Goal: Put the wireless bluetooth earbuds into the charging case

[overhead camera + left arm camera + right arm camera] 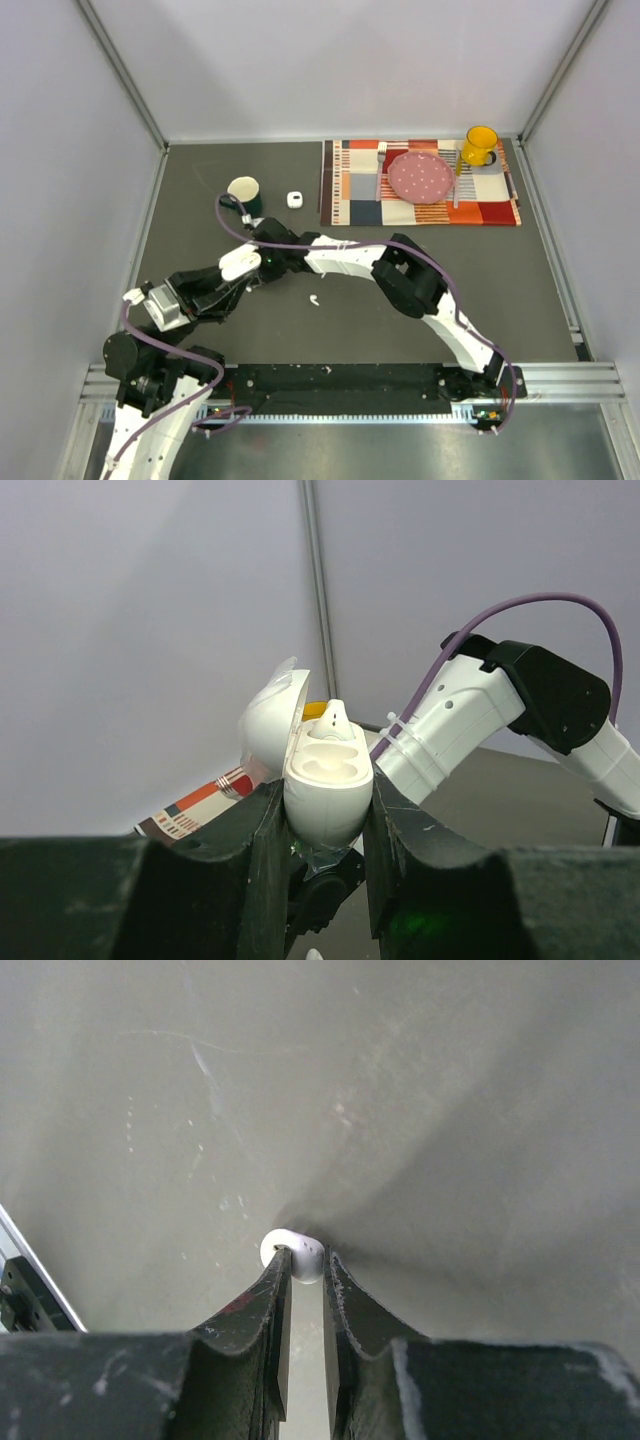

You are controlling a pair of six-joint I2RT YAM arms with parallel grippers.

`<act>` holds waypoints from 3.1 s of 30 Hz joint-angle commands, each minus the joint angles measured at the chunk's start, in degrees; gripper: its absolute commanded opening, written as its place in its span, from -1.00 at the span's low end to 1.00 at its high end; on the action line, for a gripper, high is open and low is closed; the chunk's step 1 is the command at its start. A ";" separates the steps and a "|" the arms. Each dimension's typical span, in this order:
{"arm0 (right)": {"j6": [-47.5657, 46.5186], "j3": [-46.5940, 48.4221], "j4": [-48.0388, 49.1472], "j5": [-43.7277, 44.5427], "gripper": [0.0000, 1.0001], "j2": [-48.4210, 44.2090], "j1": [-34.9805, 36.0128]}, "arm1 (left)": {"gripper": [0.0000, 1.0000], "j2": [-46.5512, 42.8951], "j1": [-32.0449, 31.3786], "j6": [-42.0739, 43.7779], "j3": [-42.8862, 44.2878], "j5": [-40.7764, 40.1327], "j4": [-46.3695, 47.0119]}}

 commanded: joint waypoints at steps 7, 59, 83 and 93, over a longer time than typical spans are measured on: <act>5.65 -22.53 8.41 4.47 -0.85 -20.46 -7.13 | -1.00 -0.49 -0.16 0.55 1.30 -1.25 0.59; 16.85 -71.51 5.96 19.41 -0.10 -68.10 -21.82 | -1.00 4.78 -0.16 -4.37 -3.54 1.30 7.97; -3.04 -69.92 13.78 1.66 -0.41 -55.90 -28.24 | -1.00 6.98 -0.16 -7.19 -4.33 3.06 10.61; -5.95 -70.80 14.13 1.14 -0.49 -53.26 -28.15 | -1.00 7.24 -0.16 -7.27 -4.59 3.32 10.96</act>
